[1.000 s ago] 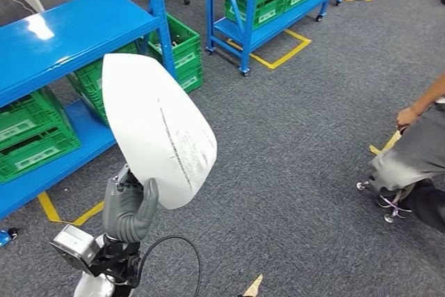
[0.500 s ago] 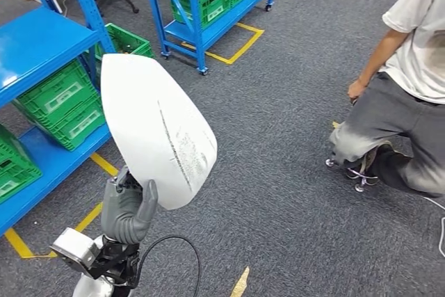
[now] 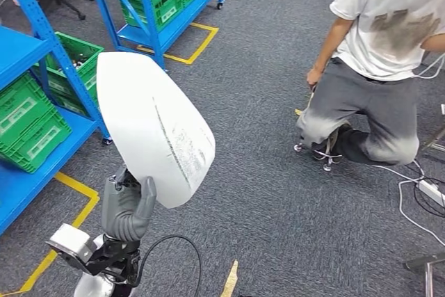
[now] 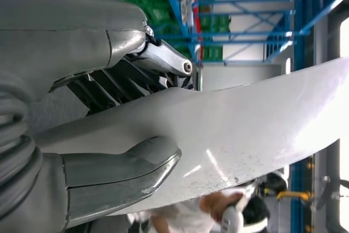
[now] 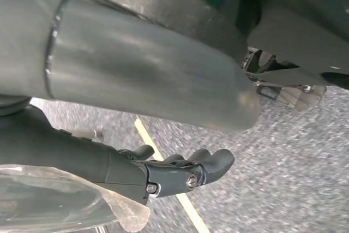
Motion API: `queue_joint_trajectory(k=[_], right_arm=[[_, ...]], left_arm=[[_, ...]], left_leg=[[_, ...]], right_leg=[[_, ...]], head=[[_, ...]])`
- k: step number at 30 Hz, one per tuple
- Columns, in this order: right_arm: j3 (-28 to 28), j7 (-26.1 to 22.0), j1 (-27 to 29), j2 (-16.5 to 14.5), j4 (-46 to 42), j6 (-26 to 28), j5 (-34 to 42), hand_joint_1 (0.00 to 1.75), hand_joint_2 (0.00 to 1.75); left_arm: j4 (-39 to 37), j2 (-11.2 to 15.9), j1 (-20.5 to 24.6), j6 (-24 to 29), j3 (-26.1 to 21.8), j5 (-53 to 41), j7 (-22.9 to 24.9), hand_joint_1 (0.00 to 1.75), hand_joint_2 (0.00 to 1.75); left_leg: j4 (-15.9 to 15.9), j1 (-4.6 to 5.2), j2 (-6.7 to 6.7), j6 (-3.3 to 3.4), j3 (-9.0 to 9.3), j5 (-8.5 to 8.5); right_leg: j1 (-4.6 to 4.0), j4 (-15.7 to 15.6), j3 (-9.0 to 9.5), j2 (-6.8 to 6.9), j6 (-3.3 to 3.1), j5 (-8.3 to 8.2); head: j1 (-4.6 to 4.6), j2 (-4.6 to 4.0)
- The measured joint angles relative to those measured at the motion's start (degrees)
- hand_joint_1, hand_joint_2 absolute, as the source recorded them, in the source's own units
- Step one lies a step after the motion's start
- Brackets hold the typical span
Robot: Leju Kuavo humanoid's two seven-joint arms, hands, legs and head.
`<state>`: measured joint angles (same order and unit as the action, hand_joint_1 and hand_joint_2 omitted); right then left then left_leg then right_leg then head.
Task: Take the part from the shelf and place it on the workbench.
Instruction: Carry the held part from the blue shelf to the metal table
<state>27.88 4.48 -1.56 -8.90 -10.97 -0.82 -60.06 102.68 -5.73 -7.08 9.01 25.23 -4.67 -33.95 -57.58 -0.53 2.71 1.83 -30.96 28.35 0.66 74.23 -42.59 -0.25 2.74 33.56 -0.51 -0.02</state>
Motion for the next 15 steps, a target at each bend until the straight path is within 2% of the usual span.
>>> queue_joint_trajectory(k=[1,2,3,4,5,6,8,9,10,12,13,14,15], right_arm=[[0.0,-0.1,0.1,0.0,0.0,0.0,0.0,0.0,0.0],[0.0,-0.1,0.1,0.0,0.0,0.1,0.0,0.0,0.0],[0.0,-0.2,0.1,0.0,0.0,0.1,-0.1,0.0,0.0],[0.1,-0.2,-0.1,0.0,0.0,0.2,-0.1,0.0,0.0],[0.1,-0.3,-0.2,0.0,0.0,0.2,-0.1,0.0,0.0],[0.1,-0.3,-0.2,0.0,0.0,0.2,-0.1,0.0,0.0],[0.1,-0.3,-0.1,0.0,0.0,0.2,-0.1,0.0,0.0],[0.1,-0.3,0.1,0.0,0.0,0.2,-0.1,0.0,0.0],[0.2,-0.4,0.1,0.0,0.0,0.1,0.0,0.0,0.0],[0.3,-0.5,0.0,-0.1,0.0,-0.1,0.1,0.0,0.0],[0.3,-0.6,-0.1,-0.1,0.0,-0.2,0.2,0.0,0.0],[0.3,-0.6,-0.2,-0.1,0.0,-0.2,0.2,0.0,0.0],[0.3,-0.6,-0.1,-0.1,0.0,-0.3,0.2,0.0,0.0]], left_arm=[[0.0,0.0,0.0,0.0,0.0,0.0,0.0,1.75,1.75],[0.0,0.0,0.0,0.0,-0.1,0.0,0.0,1.75,1.75],[0.0,-0.1,0.0,0.0,-0.1,0.0,0.0,1.75,1.75],[0.0,-0.1,0.0,0.0,-0.2,0.0,0.0,1.75,1.75],[0.1,-0.1,0.0,0.0,-0.2,0.0,0.0,1.75,1.75],[0.1,-0.1,-0.1,-0.1,-0.3,0.0,-0.1,1.75,1.75],[0.1,-0.1,0.0,-0.2,-0.3,0.1,-0.1,1.75,1.75],[0.2,-0.1,0.0,-0.3,-0.3,0.1,-0.2,1.75,1.75],[0.3,-0.1,0.0,-0.3,-0.3,0.1,-0.2,1.75,1.75],[0.4,-0.1,-0.2,-0.6,-0.4,0.3,-0.2,1.75,1.75],[0.4,0.0,-0.3,-0.7,-0.5,0.4,-0.2,1.75,1.75],[0.4,0.0,-0.4,-0.8,-0.5,0.5,-0.2,1.75,1.75],[0.4,0.0,-0.4,-0.8,-0.5,0.6,-0.2,1.75,1.75]], left_leg=[[0.0,0.01,0.75,-0.04,0.06,0.07],[0.0,0.01,1.44,-0.13,0.17,0.16],[0.0,0.08,2.07,-0.3,0.3,0.29],[-0.1,0.2,2.66,-0.56,0.39,0.42],[-0.1,0.34,3.18,-0.82,0.45,0.53],[-0.2,0.47,3.71,-1.07,0.49,0.6],[-0.2,0.46,4.61,-1.63,0.7,0.84],[-0.7,0.35,4.04,-1.93,0.69,1.37],[-2.1,0.23,2.75,-2.2,0.25,2.46],[-8.4,0.05,-0.74,-2.48,-2.4,6.04],[-12.5,0.03,-1.74,-2.52,-4.28,7.78],[-15.6,0.03,-2.19,-2.52,-5.79,8.7],[-16.9,0.04,-2.37,-2.48,-6.52,8.46]], right_leg=[[0.01,-2.0,1.24,0.3,-0.04,-1.31],[-0.03,-5.9,3.53,1.07,-0.17,-3.19],[-0.26,-10.2,6.02,2.51,-0.37,-4.58],[-0.5,-13.8,8.12,3.63,-0.76,-5.6],[-0.77,-15.9,9.33,4.45,-1.13,-5.97],[-1.01,-16.6,9.64,4.62,-1.47,-5.84],[-0.97,-16.8,9.57,3.26,-2.18,-6.11],[-0.84,-17.0,9.64,2.58,-2.53,-6.27],[-0.69,-17.2,9.72,1.9,-2.91,-6.44],[-0.56,-17.3,9.78,0.46,-3.42,-6.61],[-0.59,-17.3,9.75,-0.36,-3.55,-6.63],[-0.63,-17.3,9.75,-1.24,-3.6,-6.63],[-0.66,-17.2,9.77,-2.15,-3.61,-6.64]], head=[[0.0,0.0],[0.0,0.0],[0.01,0.0],[0.0,0.01],[0.01,0.01],[0.0,0.01],[0.03,0.01],[-0.03,0.01],[-0.13,0.01],[-0.43,0.0],[-0.51,0.0],[-0.55,0.0],[-0.53,0.0]])
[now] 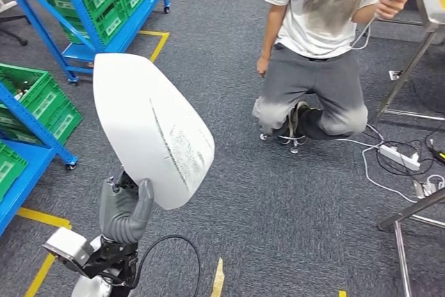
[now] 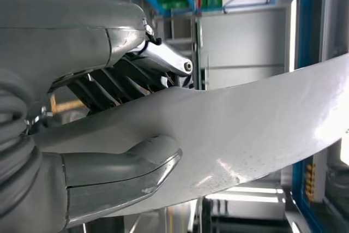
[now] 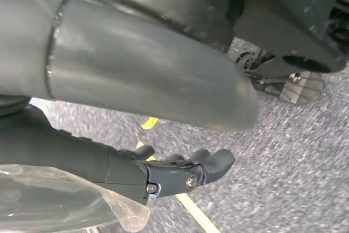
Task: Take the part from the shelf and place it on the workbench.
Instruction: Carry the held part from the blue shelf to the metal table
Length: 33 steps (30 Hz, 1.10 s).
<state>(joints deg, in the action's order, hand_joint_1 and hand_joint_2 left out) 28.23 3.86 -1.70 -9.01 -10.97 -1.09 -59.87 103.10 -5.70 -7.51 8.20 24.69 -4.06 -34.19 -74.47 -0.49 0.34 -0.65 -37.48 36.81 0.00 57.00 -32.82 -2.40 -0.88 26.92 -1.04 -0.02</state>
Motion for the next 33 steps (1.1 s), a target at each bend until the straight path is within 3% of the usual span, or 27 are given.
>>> queue_joint_trajectory(k=[1,3,4,6,8,10,12,13,15,16,17,19,21,23,24,26,28,30,31,33], right_arm=[[0.0,0.0,0.1,0.0,0.0,0.0,0.0,0.0,0.0],[0.1,0.0,0.1,0.0,0.0,0.0,0.0,0.0,0.0],[0.2,0.0,0.1,0.0,0.0,0.0,0.0,0.0,0.0],[0.2,-0.1,0.0,-0.1,0.0,-0.1,0.0,0.0,0.0],[0.3,-0.1,0.1,-0.1,0.0,-0.2,0.0,0.0,0.0],[0.3,0.0,0.3,-0.1,0.0,-0.3,-0.1,0.0,0.0],[0.3,0.0,0.2,-0.1,0.0,-0.4,-0.1,0.0,0.0],[0.3,-0.1,0.1,-0.1,0.0,-0.5,-0.1,0.0,0.0],[0.3,-0.1,0.0,-0.1,0.0,-0.5,-0.1,0.0,0.0],[0.3,-0.1,0.1,-0.1,0.0,-0.6,-0.1,0.0,0.0],[0.3,-0.1,0.2,-0.1,0.0,-0.6,-0.1,0.0,0.0],[0.4,-0.1,0.1,-0.1,0.0,-0.6,-0.1,0.0,0.0],[0.5,-0.1,-0.1,-0.1,0.0,-0.6,-0.1,0.0,0.0],[0.6,-0.1,-0.1,-0.1,0.0,-0.7,-0.1,0.0,0.0],[0.7,-0.1,0.0,-0.1,0.0,-0.8,-0.1,0.0,0.0],[0.9,0.1,0.1,-0.1,0.0,-1.0,-0.1,0.0,0.0],[0.9,0.3,-0.1,-0.1,0.0,-1.1,-0.1,0.0,0.0],[1.0,0.5,-0.2,-0.1,0.0,-1.2,-0.2,0.0,0.0],[1.0,0.6,-0.1,-0.1,0.0,-1.2,-0.2,0.0,0.0],[1.1,0.8,0.0,-0.1,0.0,-1.3,-0.3,0.0,0.0]], left_arm=[[0.0,0.0,0.0,0.0,0.0,0.0,0.0,1.75,1.75],[0.0,0.0,0.0,-0.1,-0.1,0.0,0.0,1.75,1.75],[0.0,0.0,0.0,-0.1,-0.1,0.0,0.0,1.75,1.75],[0.1,0.0,0.1,-0.2,-0.1,0.0,0.0,1.75,1.75],[0.1,-0.1,0.1,-0.2,-0.1,0.0,-0.1,1.75,1.75],[0.2,-0.2,0.2,-0.3,-0.2,0.0,-0.2,1.75,1.75],[0.2,-0.3,0.2,-0.3,-0.3,0.0,-0.3,1.75,1.75],[0.2,-0.3,0.1,-0.3,-0.3,0.0,-0.4,1.75,1.75],[0.2,-0.3,0.0,-0.3,-0.4,0.0,-0.4,1.75,1.75],[0.2,-0.3,0.0,-0.3,-0.4,0.0,-0.4,1.75,1.75],[0.2,-0.3,0.0,-0.3,-0.4,0.0,-0.4,1.75,1.75],[0.2,-0.4,0.1,-0.3,-0.5,0.0,-0.4,1.75,1.75],[0.2,-0.4,0.1,-0.3,-0.5,0.0,-0.5,1.75,1.75],[0.2,-0.5,0.1,-0.3,-0.5,0.0,-0.5,1.75,1.75],[0.2,-0.5,0.2,-0.3,-0.5,0.0,-0.5,1.75,1.75],[0.3,-0.5,0.2,-0.2,-0.5,0.0,-0.6,1.75,1.75],[0.4,-0.4,0.1,-0.2,-0.5,0.0,-0.7,1.75,1.75],[0.3,-0.3,0.0,-0.2,-0.5,0.0,-0.7,1.75,1.75],[0.3,-0.3,0.0,-0.2,-0.5,0.1,-0.7,1.75,1.75],[0.4,-0.2,0.0,-0.6,-0.5,0.4,-0.7,1.75,1.75]], left_leg=[[1.1,-0.01,-0.15,0.09,0.31,-1.43],[8.2,-0.11,-1.4,0.34,3.23,-5.94],[11.8,-0.24,-2.46,0.43,4.81,-7.38],[15.5,-0.26,-3.95,0.56,6.28,-8.06],[16.0,-0.13,-3.29,0.98,6.27,-8.04],[16.5,-0.18,-1.95,1.7,6.41,-8.42],[16.8,-0.14,-0.41,2.17,6.47,-8.58],[16.8,-0.08,0.43,2.27,6.42,-8.56],[16.8,0.01,2.21,2.33,6.4,-8.45],[16.8,0.02,3.01,2.3,6.45,-8.37],[16.8,0.01,3.75,2.21,6.55,-8.27],[16.8,0.16,5.02,1.8,6.87,-7.94],[16.7,0.44,6.08,1.21,7.1,-7.65],[16.7,0.47,7.21,0.57,7.35,-7.48],[16.6,0.33,6.96,0.19,7.47,-7.2],[14.0,0.02,4.26,-0.33,6.7,-5.19],[7.0,-0.12,0.96,-0.42,3.61,-1.52],[0.7,-0.09,0.06,-0.37,0.37,0.44],[0.3,-0.08,-0.06,-0.28,-0.07,-0.3],[5.7,-0.09,-0.88,0.07,1.85,-4.5]], right_leg=[[-0.01,0.1,0.04,-0.9,0.01,0.0],[0.06,0.4,0.06,-2.66,0.12,0.07],[0.03,0.7,-0.09,-3.49,0.32,0.14],[0.17,1.1,-0.67,-4.74,0.98,0.07],[0.44,1.1,-1.37,-5.59,1.75,-0.17],[0.4,2.5,-2.51,-3.56,2.31,0.75],[0.25,8.1,-5.4,0.14,2.68,3.68],[0.3,12.0,-7.34,1.22,2.86,5.38],[0.52,16.9,-9.82,1.94,3.17,6.67],[0.62,16.4,-9.49,2.17,3.25,5.81],[0.69,13.6,-7.95,2.62,3.27,4.11],[0.47,5.4,-3.35,5.15,3.02,1.09],[0.05,1.2,-0.95,6.91,2.4,0.32],[-0.21,1.0,-1.01,5.96,1.67,0.41],[-0.17,0.8,-0.98,5.28,1.33,0.32],[0.06,0.5,-0.78,3.88,0.58,0.02],[0.11,0.4,-0.77,2.36,0.07,-0.13],[-0.03,0.5,-0.76,0.47,-0.1,-0.16],[-0.08,0.6,-0.74,-0.47,-0.11,-0.16],[-0.09,0.7,-0.65,-2.38,-0.07,-0.15]], head=[[0.0,0.0],[0.0,0.0],[0.01,0.0],[0.04,0.01],[0.05,0.01],[0.25,0.01],[0.58,0.01],[0.7,0.01],[0.72,0.0],[0.73,0.0],[0.74,0.0],[0.77,0.0],[0.71,0.01],[0.67,0.01],[0.64,0.0],[0.41,0.01],[0.14,0.01],[0.08,0.0],[0.09,0.0],[0.09,0.0]])
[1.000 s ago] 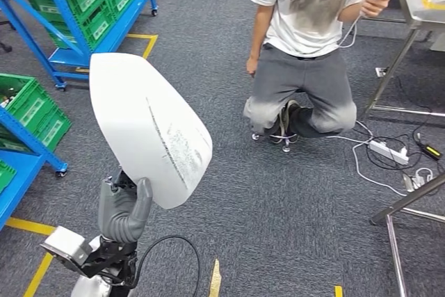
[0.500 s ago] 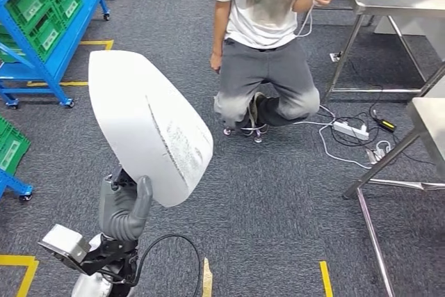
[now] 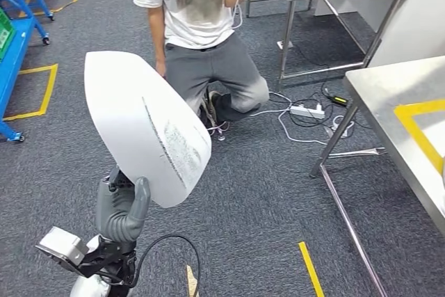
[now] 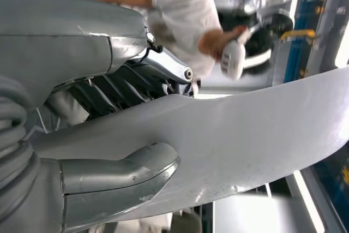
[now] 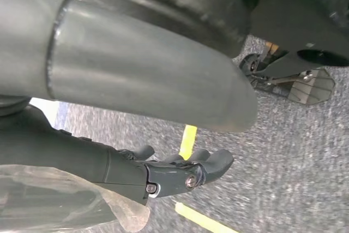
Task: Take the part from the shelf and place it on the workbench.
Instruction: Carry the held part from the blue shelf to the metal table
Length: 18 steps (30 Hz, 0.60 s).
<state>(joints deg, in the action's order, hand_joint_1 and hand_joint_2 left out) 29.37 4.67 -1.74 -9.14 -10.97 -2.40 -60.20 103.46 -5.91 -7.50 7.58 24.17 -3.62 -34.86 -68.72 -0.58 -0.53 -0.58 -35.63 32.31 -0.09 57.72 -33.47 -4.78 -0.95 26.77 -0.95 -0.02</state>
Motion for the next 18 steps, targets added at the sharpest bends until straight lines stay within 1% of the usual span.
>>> queue_joint_trajectory(k=[1,2,3,4,5,6,7,8,9,10,11,12,13,14,15,16,17,18], right_arm=[[0.1,0.0,0.0,0.0,0.0,0.0,0.0,0.0,0.0],[0.1,0.0,0.0,0.0,0.0,-0.1,0.0,0.0,0.0],[0.1,0.0,-0.1,0.0,0.0,-0.1,0.0,0.0,0.0],[0.2,0.1,0.0,0.0,0.0,-0.1,0.0,0.0,0.0],[0.2,0.1,0.1,0.0,0.0,-0.1,0.0,0.0,0.0],[0.2,0.1,0.2,0.0,0.0,-0.1,0.0,0.0,0.0],[0.3,0.2,0.3,0.0,0.0,-0.1,0.0,0.0,0.0],[0.3,0.2,0.4,0.0,0.0,-0.1,0.0,0.0,0.0],[0.3,0.2,0.3,0.0,0.0,-0.1,-0.1,0.0,0.0],[0.3,0.2,0.2,0.0,0.0,-0.1,-0.1,0.0,0.0],[0.3,0.2,0.0,0.0,0.0,-0.1,-0.1,0.0,0.0],[0.3,0.2,0.0,0.0,0.0,-0.1,-0.1,0.0,0.0],[0.4,0.2,0.1,0.0,0.0,-0.1,-0.1,0.0,0.0],[0.4,0.3,0.1,0.0,0.0,-0.1,-0.1,0.0,0.0],[0.5,0.3,0.2,0.0,0.0,-0.1,-0.1,0.0,0.0],[0.5,0.4,0.2,0.0,0.0,-0.1,-0.1,0.0,0.0],[0.6,0.5,0.1,0.0,0.0,-0.1,-0.1,0.0,0.0],[0.6,0.6,0.0,-0.1,0.0,-0.1,-0.1,0.0,0.0]], left_arm=[[0.0,0.0,0.0,-0.2,0.0,0.2,0.0,1.75,1.75],[0.0,0.0,0.1,-0.3,0.0,0.3,0.0,1.75,1.75],[0.0,0.0,0.1,-0.4,0.0,0.3,0.0,1.75,1.75],[0.0,0.0,0.1,-0.5,0.0,0.3,0.0,1.75,1.75],[0.1,0.0,0.2,-0.5,0.0,0.3,0.0,1.75,1.75],[0.1,0.0,0.2,-0.5,0.0,0.3,0.0,1.75,1.75],[0.1,-0.1,0.3,-0.5,0.0,0.3,0.0,1.75,1.75],[0.1,-0.2,0.4,-0.5,0.0,0.3,0.0,1.75,1.75],[0.2,-0.3,0.4,-0.5,0.0,0.3,0.0,1.75,1.75],[0.2,-0.3,0.3,-0.5,0.0,0.4,-0.1,1.75,1.75],[0.2,-0.3,0.3,-0.6,0.0,0.4,-0.1,1.75,1.75],[0.2,-0.3,0.2,-0.6,0.0,0.4,0.0,1.75,1.75],[0.2,-0.3,0.2,-0.6,0.0,0.4,0.0,1.75,1.75],[0.2,-0.3,0.2,-0.6,0.0,0.4,0.0,1.75,1.75],[0.2,-0.3,0.2,-0.5,0.0,0.4,0.0,1.75,1.75],[0.2,-0.3,0.3,-0.6,0.0,0.4,0.0,1.75,1.75],[0.2,-0.3,0.3,-0.6,0.0,0.5,0.0,1.75,1.75],[0.2,-0.3,0.3,-0.8,0.0,0.8,0.0,1.75,1.75]], left_leg=[[3.9,-0.05,-1.32,0.23,1.58,-1.93],[7.2,-0.12,-2.53,0.39,2.9,-3.21],[9.2,-0.12,-3.5,0.51,3.66,-3.72],[9.9,-0.06,-3.92,0.63,3.91,-3.61],[10.3,0.02,-3.48,0.77,3.98,-3.68],[10.5,0.03,-2.86,1.05,4.07,-3.86],[10.8,-0.03,-2.17,1.39,4.2,-4.04],[11.2,-0.1,-1.37,1.74,4.31,-4.19],[11.4,-0.14,-0.47,2.02,4.38,-4.27],[11.4,-0.08,0.44,2.21,4.38,-4.22],[11.4,-0.05,1.4,2.29,4.35,-4.17],[11.4,-0.04,2.31,2.29,4.36,-4.1],[11.4,-0.05,3.15,2.22,4.4,-4.02],[11.4,-0.07,3.91,2.07,4.49,-3.9],[11.4,-0.11,4.61,1.85,4.66,-3.73],[11.3,-0.09,5.27,1.55,4.91,-3.52],[11.2,0.08,5.88,1.19,5.11,-3.25],[11.2,0.23,6.39,0.86,5.34,-3.01]], right_leg=[[-0.02,0.1,-0.03,-0.84,0.12,0.02],[0.01,0.3,-0.18,-1.65,0.32,0.04],[0.1,0.4,-0.43,-2.33,0.64,0.0],[0.24,0.5,-0.72,-2.97,1.05,-0.08],[0.39,0.4,-1.06,-3.59,1.48,-0.2],[0.49,0.4,-1.36,-3.51,1.8,-0.21],[0.45,0.9,-1.79,-2.4,2.07,0.17],[0.36,2.4,-2.69,-0.63,2.32,1.21],[0.32,5.1,-4.02,1.46,2.53,2.83],[0.34,8.8,-5.86,3.13,2.83,4.81],[0.5,12.8,-7.82,3.89,3.14,6.58],[0.71,15.6,-9.22,4.18,3.43,7.5],[0.94,16.6,-9.63,4.37,3.7,7.35],[1.16,15.2,-8.79,4.65,3.91,6.13],[1.35,11.5,-6.78,5.33,4.06,4.19],[1.38,7.2,-4.4,6.82,4.16,2.58],[1.35,3.6,-2.29,8.29,4.04,1.42],[1.22,1.2,-0.9,9.34,3.78,0.89]], head=[[0.02,0.0],[0.02,0.01],[0.04,0.01],[0.03,0.01],[0.04,0.01],[0.05,0.01],[0.12,0.01],[0.26,0.0],[0.34,0.0],[0.44,0.0],[0.48,0.0],[0.46,0.0],[0.47,0.0],[0.48,0.0],[0.48,0.0],[0.48,0.0],[0.48,0.0],[0.43,0.0]])
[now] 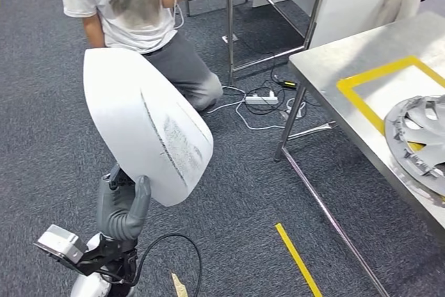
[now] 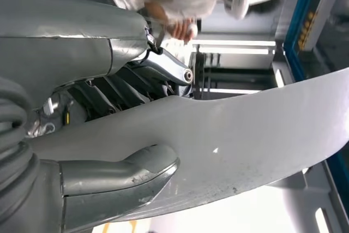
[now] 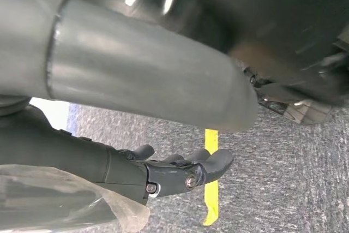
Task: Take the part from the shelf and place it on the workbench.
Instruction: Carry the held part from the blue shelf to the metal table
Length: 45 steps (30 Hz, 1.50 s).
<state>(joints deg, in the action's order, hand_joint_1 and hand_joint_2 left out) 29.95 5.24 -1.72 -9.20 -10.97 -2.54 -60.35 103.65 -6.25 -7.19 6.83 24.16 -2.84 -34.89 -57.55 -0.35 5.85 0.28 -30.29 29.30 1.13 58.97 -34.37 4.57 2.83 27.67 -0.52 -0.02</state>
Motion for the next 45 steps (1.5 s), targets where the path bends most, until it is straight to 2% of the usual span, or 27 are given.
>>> queue_joint_trajectory(k=[1,3,4,5,7,9,10,12,14,16,18,19,21,23,25,26,27,29,31,34,36,38,40,41,42,44,45], right_arm=[[0.0,0.1,-0.1,0.0,0.0,0.0,-0.1,0.0,0.0],[0.0,0.3,-0.1,-0.1,0.0,0.0,-0.4,0.0,0.0],[0.1,0.4,-0.1,-0.1,0.0,0.0,-0.5,0.0,0.0],[0.1,0.4,-0.1,-0.1,0.0,0.0,-0.7,0.0,0.0],[0.4,0.5,-0.2,0.0,0.0,0.0,-0.8,0.0,0.0],[0.5,0.5,-0.4,0.0,0.0,0.0,-0.9,0.0,0.0],[0.6,0.5,-0.3,0.0,0.0,0.1,-1.0,0.0,0.0],[0.7,0.5,-0.2,-0.1,0.0,0.1,-0.9,0.0,0.0],[0.8,0.6,-0.2,-0.1,0.0,0.2,-0.9,0.0,0.0],[0.9,0.7,-0.2,-0.1,0.0,0.2,-0.9,0.0,0.0],[1.0,0.8,0.0,-0.1,0.0,0.2,-0.9,0.0,0.0],[1.0,0.9,0.2,-0.1,0.0,0.2,-0.9,0.0,0.0],[1.0,1.0,0.2,-0.1,0.0,0.2,-0.9,0.0,0.0],[1.0,1.0,-0.1,-0.1,0.0,0.3,-1.0,0.0,0.0],[1.1,1.1,-0.1,-0.1,0.0,0.3,-1.0,0.0,0.0],[1.1,1.1,-0.1,-0.1,0.0,0.3,-1.0,0.0,0.0],[1.2,1.1,0.0,-0.1,0.0,0.3,-1.0,0.0,0.0],[1.5,1.2,0.0,-0.1,0.0,0.4,-1.0,0.0,0.0],[1.7,1.3,-0.2,-0.1,0.0,0.6,-1.0,0.0,0.0],[1.9,1.8,-0.1,-0.1,0.0,0.7,-1.3,0.0,0.0],[2.0,2.1,0.0,-0.1,0.0,0.8,-1.6,0.0,0.0],[2.1,2.4,-0.2,-0.1,0.0,0.9,-1.7,0.0,0.0],[2.2,3.0,-0.2,-0.1,0.0,1.1,-2.0,0.0,0.0],[2.2,3.4,-0.2,-0.1,0.0,1.3,-2.2,0.0,0.0],[2.2,3.8,-0.1,-0.1,0.0,1.4,-2.4,0.0,0.0],[2.3,4.4,-0.1,-0.1,0.0,1.6,-2.8,0.0,0.0],[2.3,4.5,-0.1,-0.1,0.0,1.7,-2.8,0.0,0.0]], left_arm=[[0.0,0.0,0.0,-0.4,0.0,0.6,0.0,1.75,1.75],[0.1,-0.1,0.1,-1.8,0.0,2.7,0.0,1.75,1.75],[0.2,-0.1,0.1,-2.6,0.0,3.9,0.0,1.75,1.75],[0.4,-0.2,0.1,-3.3,-0.1,4.9,0.0,1.75,1.75],[0.7,-0.3,0.1,-4.3,-0.4,6.0,0.0,1.75,1.75],[0.8,-0.4,-0.1,-4.8,-0.7,6.1,0.1,1.75,1.75],[0.8,-0.3,-0.2,-4.9,-0.8,6.1,0.1,1.75,1.75],[0.8,-0.4,-0.3,-5.0,-0.9,6.1,0.1,1.75,1.75],[0.8,-0.4,-0.3,-5.0,-0.9,6.0,0.1,1.75,1.75],[0.9,-0.5,-0.4,-5.0,-0.9,6.0,0.1,1.75,1.75],[0.9,-0.6,-0.4,-5.0,-1.0,5.9,0.1,1.75,1.75],[0.9,-0.7,-0.3,-5.0,-1.0,5.7,0.1,1.75,1.75],[0.9,-0.9,-0.3,-4.9,-1.0,5.5,0.1,1.75,1.75],[0.9,-1.0,-0.4,-4.8,-1.1,5.3,0.1,1.75,1.75],[0.9,-1.0,-0.5,-4.6,-1.1,5.0,0.1,1.75,1.75],[0.9,-1.0,-0.5,-4.4,-1.2,4.8,0.1,1.75,1.75],[0.9,-1.0,-0.5,-4.3,-1.2,4.7,0.1,1.75,1.75],[0.9,-1.0,-0.5,-4.1,-1.2,4.4,0.1,1.75,1.75],[0.9,-1.0,-0.4,-3.7,-1.2,3.9,0.2,1.75,1.75],[0.9,-1.0,-0.2,-2.9,-1.2,3.1,0.6,1.75,1.75],[0.9,-1.0,0.0,-2.6,-1.2,2.9,0.9,1.75,1.75],[0.9,-0.9,-0.1,-2.4,-1.2,2.8,0.9,1.75,1.75],[0.9,-0.8,-0.2,-2.2,-1.2,2.8,0.9,1.75,1.75],[0.9,-0.8,-0.2,-2.1,-1.2,2.8,0.9,1.75,1.75],[0.9,-0.8,-0.2,-2.1,-1.2,2.8,0.9,1.75,1.75],[0.9,-0.8,-0.1,-2.0,-1.2,2.8,0.9,1.75,1.75],[0.9,-0.8,0.0,-2.0,-1.2,2.8,0.9,1.75,1.75]], left_leg=[[0.0,0.15,0.49,-0.31,0.21,0.17],[0.0,0.06,1.41,-0.91,0.61,0.52],[-0.3,-0.15,0.9,-1.25,0.7,0.97],[-1.5,-0.37,-0.4,-1.51,0.34,1.94],[-7.5,-0.6,-3.91,-1.68,-2.27,5.17],[-15.0,-0.57,-5.28,-1.55,-6.17,7.88],[-16.7,-0.56,-5.42,-1.44,-7.33,7.76],[-13.8,-0.58,-5.88,-1.11,-6.8,4.31],[-6.2,-0.81,-8.34,-0.79,-4.1,0.01],[-2.0,-0.93,-10.56,-0.65,-2.61,-1.27],[-1.5,-0.81,-10.22,-0.37,-2.47,-1.11],[-1.2,-0.82,-9.6,-0.05,-2.39,-1.24],[-0.7,-0.89,-8.03,0.7,-2.18,-1.46],[-0.6,-0.67,-6.22,1.15,-2.17,-1.41],[-0.6,-0.52,-4.33,1.26,-2.15,-1.29],[-0.6,-0.5,-3.51,1.24,-2.12,-1.22],[-0.7,-0.5,-2.75,1.15,-2.04,-1.13],[-0.7,-0.33,-1.48,0.75,-1.74,-0.85],[-0.8,-0.08,-0.43,0.17,-1.43,-0.6],[-0.7,-0.17,0.61,-0.79,-0.91,-0.3],[-2.9,-0.45,-1.62,-1.4,-1.49,1.47],[-9.5,-0.59,-4.55,-1.65,-4.37,5.06],[-15.9,-0.56,-5.29,-1.63,-7.5,7.25],[-16.6,-0.55,-5.4,-1.52,-7.99,6.7],[-14.9,-0.54,-5.6,-1.31,-7.42,4.97],[-7.6,-0.58,-7.6,-0.67,-4.49,0.59],[-4.2,-0.64,-8.92,-0.37,-3.1,-0.71]], right_leg=[[-0.17,-0.8,0.52,0.52,-0.34,0.09],[-0.32,-0.7,0.58,-0.78,-1.16,0.09],[-0.29,-0.8,0.61,-1.47,-1.47,0.05],[-0.23,-0.8,0.67,-2.24,-1.84,-0.01],[-0.16,-0.9,0.76,-3.8,-2.48,-0.09],[-0.27,-0.9,0.81,-5.61,-2.83,-0.08],[-0.32,-0.9,0.9,-6.59,-2.87,-0.06],[-0.35,-0.9,1.23,-8.53,-2.85,0.0],[-0.37,-0.7,1.37,-10.27,-2.59,0.12],[-0.26,-0.6,0.92,-11.71,-1.94,0.08],[0.02,-0.8,0.29,-12.78,-1.06,-0.14],[0.07,-0.7,0.0,-12.24,-0.71,-0.04],[-0.11,2.1,-1.78,-8.99,-0.29,1.78],[-0.23,9.1,-5.37,-5.7,-0.02,5.39],[-0.2,14.9,-8.22,-5.0,0.22,7.23],[-0.2,14.9,-8.16,-4.86,0.27,6.62],[-0.2,12.4,-6.75,-4.47,0.25,5.02],[-0.42,4.2,-2.05,-1.95,-0.11,1.62],[-0.77,-0.6,0.81,-0.05,-0.73,0.3],[-0.89,-1.1,0.86,-1.49,-1.71,0.14],[-0.6,-1.5,1.14,-2.88,-2.44,-0.16],[-0.52,-1.7,1.38,-4.39,-2.93,-0.3],[-0.67,-1.6,1.42,-6.13,-3.11,-0.29],[-0.75,-1.6,1.47,-7.05,-3.12,-0.29],[-0.81,-1.5,1.54,-8.0,-3.11,-0.28],[-0.85,-1.4,1.61,-9.75,-3.04,-0.26],[-0.86,-1.2,1.48,-10.58,-2.86,-0.24]], head=[[-0.04,0.0],[-0.08,0.01],[-0.11,0.01],[-0.19,0.01],[-0.4,0.01],[-0.46,0.01],[-0.46,0.0],[-0.45,0.01],[-0.43,0.01],[-0.41,0.0],[-0.4,0.0],[-0.36,0.0],[-0.05,0.0],[0.2,0.0],[0.21,0.0],[0.23,0.0],[0.23,0.0],[0.25,0.0],[0.13,0.0],[0.03,0.01],[-0.19,0.01],[-0.5,0.01],[-0.59,0.01],[-0.57,0.0],[-0.58,0.0],[-0.56,0.0],[-0.56,0.0]])
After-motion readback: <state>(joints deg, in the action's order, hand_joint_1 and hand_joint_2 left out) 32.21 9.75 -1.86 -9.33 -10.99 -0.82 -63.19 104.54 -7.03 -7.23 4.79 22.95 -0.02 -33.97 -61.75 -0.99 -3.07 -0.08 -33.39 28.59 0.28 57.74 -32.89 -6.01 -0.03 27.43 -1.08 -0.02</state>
